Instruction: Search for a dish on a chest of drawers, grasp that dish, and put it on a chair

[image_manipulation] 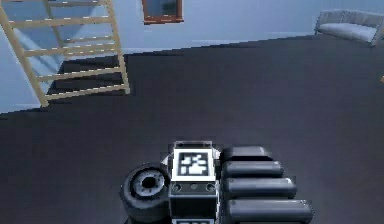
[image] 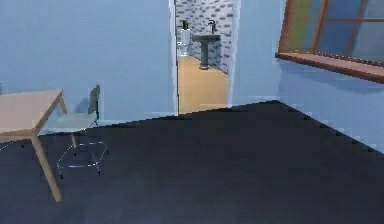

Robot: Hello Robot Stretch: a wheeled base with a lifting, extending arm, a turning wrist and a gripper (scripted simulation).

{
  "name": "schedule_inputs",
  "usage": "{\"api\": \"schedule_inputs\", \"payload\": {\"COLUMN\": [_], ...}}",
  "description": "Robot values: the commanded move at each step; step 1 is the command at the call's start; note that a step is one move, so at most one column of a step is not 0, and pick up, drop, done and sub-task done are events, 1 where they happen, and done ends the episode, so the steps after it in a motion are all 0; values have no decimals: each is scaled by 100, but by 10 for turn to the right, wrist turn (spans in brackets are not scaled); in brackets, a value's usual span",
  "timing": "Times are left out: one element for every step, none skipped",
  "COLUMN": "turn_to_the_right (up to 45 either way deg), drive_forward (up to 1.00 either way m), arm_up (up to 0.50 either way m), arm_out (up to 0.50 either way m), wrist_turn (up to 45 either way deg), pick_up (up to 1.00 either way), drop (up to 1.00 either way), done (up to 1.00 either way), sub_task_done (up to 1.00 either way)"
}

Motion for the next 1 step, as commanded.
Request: {"api": "schedule_inputs", "payload": {"turn_to_the_right": [0], "drive_forward": [100], "arm_up": [0], "arm_out": [0], "wrist_turn": [0], "pick_up": [0], "drop": [0], "done": [0], "sub_task_done": [0]}}
